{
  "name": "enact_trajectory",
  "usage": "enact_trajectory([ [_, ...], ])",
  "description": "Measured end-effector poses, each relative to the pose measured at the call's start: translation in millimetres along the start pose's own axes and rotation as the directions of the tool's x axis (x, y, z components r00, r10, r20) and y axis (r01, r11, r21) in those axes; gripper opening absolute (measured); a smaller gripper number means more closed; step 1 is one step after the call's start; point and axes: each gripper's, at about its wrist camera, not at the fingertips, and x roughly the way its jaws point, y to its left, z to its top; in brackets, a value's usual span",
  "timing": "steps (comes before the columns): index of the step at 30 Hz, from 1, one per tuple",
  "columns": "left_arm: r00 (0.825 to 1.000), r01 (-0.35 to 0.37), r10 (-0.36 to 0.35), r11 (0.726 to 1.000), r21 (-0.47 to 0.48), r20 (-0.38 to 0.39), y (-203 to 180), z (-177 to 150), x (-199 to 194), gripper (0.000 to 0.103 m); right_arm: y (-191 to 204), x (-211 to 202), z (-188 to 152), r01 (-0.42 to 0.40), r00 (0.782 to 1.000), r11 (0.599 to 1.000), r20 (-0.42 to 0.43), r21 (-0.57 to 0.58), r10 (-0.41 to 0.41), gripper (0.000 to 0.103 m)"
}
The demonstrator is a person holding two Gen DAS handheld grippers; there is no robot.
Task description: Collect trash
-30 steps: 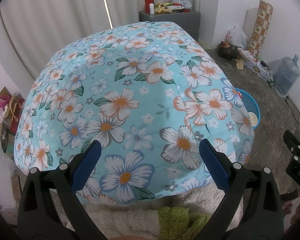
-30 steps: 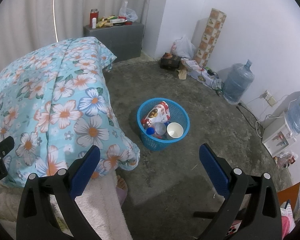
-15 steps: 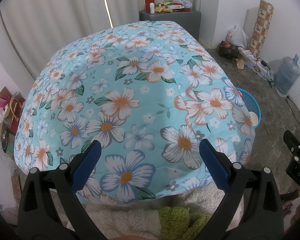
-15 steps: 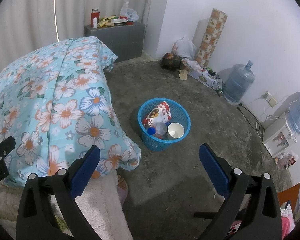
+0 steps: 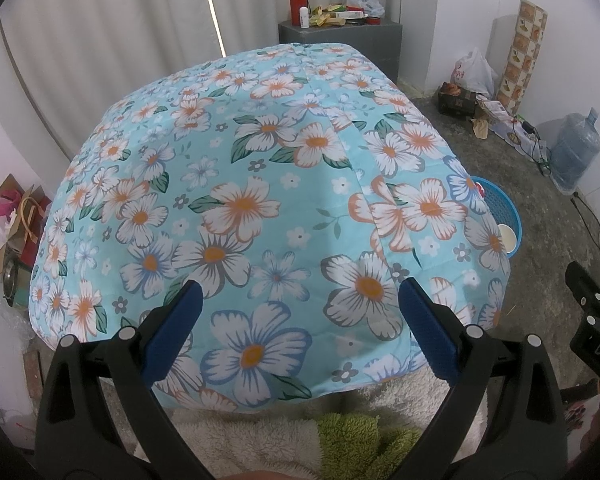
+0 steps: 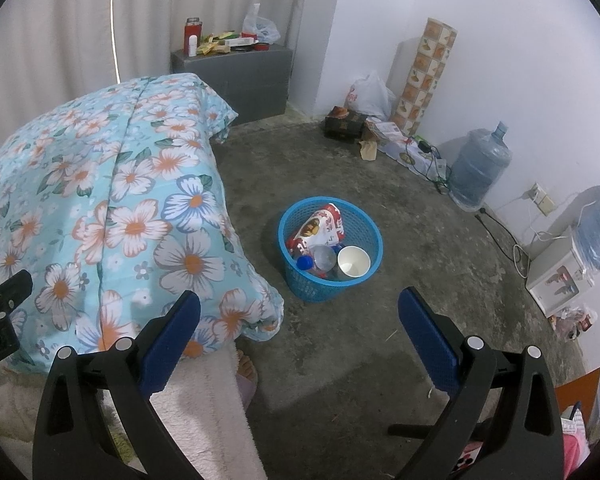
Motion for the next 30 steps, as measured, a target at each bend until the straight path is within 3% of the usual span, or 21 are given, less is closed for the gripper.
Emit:
enact_trajectory([
  [30, 1.0, 0.0, 0.0, 1.0, 0.003, -0.003, 0.1, 0.0, 0.8, 0.094, 0.3, -0.3, -0.6, -0.001, 1.0, 1.0, -0.001, 0.002, 0.001, 0.096],
])
